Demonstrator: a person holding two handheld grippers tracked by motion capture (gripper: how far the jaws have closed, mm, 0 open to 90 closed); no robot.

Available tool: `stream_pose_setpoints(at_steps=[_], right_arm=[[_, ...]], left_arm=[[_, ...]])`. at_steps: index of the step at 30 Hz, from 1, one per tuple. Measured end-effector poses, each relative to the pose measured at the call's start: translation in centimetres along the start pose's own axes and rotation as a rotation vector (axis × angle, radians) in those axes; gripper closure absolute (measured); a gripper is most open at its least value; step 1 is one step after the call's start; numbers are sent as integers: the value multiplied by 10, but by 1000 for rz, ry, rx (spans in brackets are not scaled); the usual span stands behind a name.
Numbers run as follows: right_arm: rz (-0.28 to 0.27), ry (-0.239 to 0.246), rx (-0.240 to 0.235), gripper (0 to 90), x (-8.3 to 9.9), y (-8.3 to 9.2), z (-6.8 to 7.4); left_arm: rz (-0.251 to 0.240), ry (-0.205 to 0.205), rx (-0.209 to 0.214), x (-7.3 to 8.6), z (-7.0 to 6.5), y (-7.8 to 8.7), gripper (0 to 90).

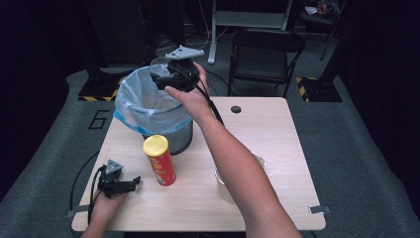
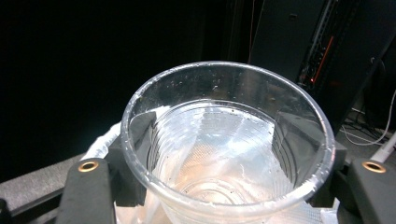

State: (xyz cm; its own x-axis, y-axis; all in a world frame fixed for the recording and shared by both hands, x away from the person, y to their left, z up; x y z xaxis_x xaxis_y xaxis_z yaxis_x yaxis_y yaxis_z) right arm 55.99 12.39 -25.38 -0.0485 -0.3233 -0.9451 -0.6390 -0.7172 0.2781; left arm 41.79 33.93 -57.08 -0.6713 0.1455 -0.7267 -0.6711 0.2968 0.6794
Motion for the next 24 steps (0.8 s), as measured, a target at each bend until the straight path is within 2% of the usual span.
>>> stream_pose_setpoints(at_steps=[5, 7, 8, 10, 13, 18, 24], right_arm=[[25, -14, -2, 299, 4, -8, -1], [40, -37, -25, 278, 8, -12, 0], [51, -35, -36, 251, 10, -13, 1], [77, -17, -64, 137, 14, -17, 4], [98, -25, -84, 67, 19, -18, 8], [75, -46, -73, 65, 21, -10, 2], [48, -32, -63, 113, 21, 8, -5]], left_arm=[[3, 0, 0, 0, 0, 0, 110], [0, 0, 0, 0, 0, 0, 110], [0, 0, -1, 0, 0, 0, 112], [0, 1, -1, 0, 0, 0, 112], [1, 1, -1, 0, 0, 0, 112], [0, 1, -1, 0, 0, 0, 112], [3, -5, 1, 1, -1, 1, 111]])
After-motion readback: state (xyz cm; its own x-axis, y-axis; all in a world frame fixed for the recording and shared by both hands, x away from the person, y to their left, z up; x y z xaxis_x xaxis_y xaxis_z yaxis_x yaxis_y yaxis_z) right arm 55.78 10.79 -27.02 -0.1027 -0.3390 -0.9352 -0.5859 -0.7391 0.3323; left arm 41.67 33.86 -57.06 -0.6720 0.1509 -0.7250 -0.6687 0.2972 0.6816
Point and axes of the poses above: each handheld gripper's, and its own axes: y roughly backward along the jaws, x roughly out of its underside, z roughly to its left, the point moved 6 cm from there along -y, roughly forward along the jaws, and after that the axes turned 7 degrees about y, right-handed, at the moved point
